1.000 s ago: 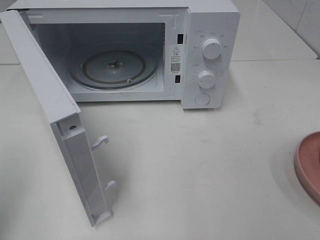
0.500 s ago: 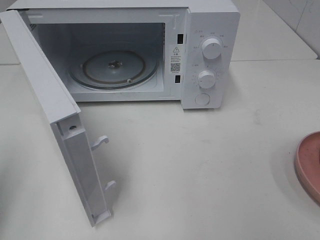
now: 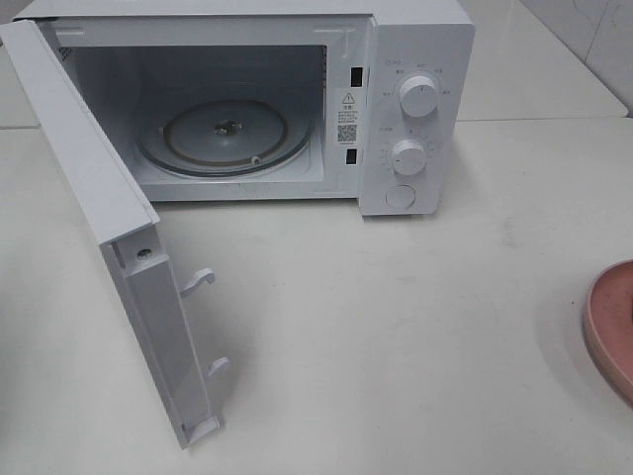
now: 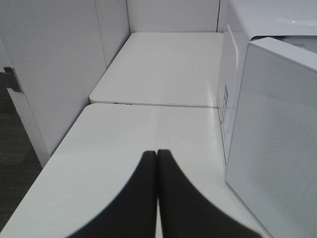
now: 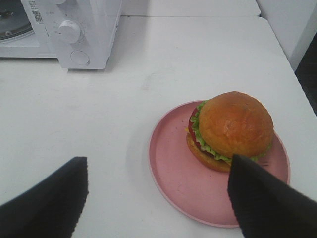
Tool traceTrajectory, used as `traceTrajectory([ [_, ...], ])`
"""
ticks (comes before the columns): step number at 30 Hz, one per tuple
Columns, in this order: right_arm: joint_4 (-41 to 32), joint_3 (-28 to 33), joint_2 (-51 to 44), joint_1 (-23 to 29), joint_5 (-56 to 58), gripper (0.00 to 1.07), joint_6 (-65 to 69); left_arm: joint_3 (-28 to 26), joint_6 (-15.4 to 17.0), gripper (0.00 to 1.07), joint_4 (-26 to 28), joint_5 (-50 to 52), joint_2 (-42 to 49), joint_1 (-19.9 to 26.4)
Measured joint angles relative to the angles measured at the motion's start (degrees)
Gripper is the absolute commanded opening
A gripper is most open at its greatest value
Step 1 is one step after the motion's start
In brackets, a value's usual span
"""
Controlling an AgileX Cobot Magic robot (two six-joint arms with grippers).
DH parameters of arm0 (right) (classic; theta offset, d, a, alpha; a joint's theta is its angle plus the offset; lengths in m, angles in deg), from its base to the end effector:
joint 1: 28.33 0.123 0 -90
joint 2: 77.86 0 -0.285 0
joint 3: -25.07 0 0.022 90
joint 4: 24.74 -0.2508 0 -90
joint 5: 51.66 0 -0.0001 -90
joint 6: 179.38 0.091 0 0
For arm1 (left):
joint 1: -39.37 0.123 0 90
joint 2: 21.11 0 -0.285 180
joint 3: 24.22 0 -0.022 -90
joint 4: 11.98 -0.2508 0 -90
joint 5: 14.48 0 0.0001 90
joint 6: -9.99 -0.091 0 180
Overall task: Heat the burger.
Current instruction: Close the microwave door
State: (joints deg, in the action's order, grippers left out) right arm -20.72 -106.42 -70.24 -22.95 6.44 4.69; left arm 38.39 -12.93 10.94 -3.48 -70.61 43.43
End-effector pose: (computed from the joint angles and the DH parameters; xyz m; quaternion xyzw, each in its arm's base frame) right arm -0.0031 -0.0057 0.2816 -0.0090 0.8392 0.0097 0.5437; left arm 0.1435 0.0169 0.2468 -0.0483 0.7752 0.0532 0.6276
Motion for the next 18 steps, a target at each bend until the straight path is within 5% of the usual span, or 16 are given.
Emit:
traceTrajectory([
  [5, 0.0, 0.0, 0.0, 0.0, 0.0, 0.75, 0.0, 0.0, 3.55, 0.0, -2.64, 3.44, -4.35, 0.0],
  [7, 0.0, 0.11, 0.0, 0.0, 0.0, 0.75, 0.0, 0.06, 11.29, 0.0, -10.26, 7.45, -8.59, 0.0],
  [8, 0.0, 0.11, 0.0, 0.0, 0.0, 0.75, 0.0, 0.06, 11.29, 0.0, -10.26, 7.45, -8.59, 0.0],
  [10, 0.0, 0.11, 0.0, 0.0, 0.0, 0.75, 0.0, 0.11, 18.28, 0.0, -17.88, 11.0, -11.63, 0.0],
  [11, 0.0, 0.11, 0.0, 0.0, 0.0, 0.75, 0.0, 0.11, 18.28, 0.0, -17.88, 11.0, -11.63, 0.0],
  [13, 0.0, 0.11, 0.0, 0.0, 0.0, 0.75, 0.0, 0.11, 26.93, 0.0, -27.5, 14.95, -15.18, 0.0],
  [14, 0.0, 0.11, 0.0, 0.0, 0.0, 0.75, 0.0, 0.11, 26.93, 0.0, -27.5, 14.95, -15.18, 0.0],
  [15, 0.0, 0.11, 0.0, 0.0, 0.0, 0.75, 0.0, 0.11, 31.23, 0.0, -32.77, 17.59, -17.82, 0.0],
  [18, 0.0, 0.11, 0.0, 0.0, 0.0, 0.75, 0.0, 0.11, 35.58, 0.0, -38.96, 22.8, -22.29, 0.0],
])
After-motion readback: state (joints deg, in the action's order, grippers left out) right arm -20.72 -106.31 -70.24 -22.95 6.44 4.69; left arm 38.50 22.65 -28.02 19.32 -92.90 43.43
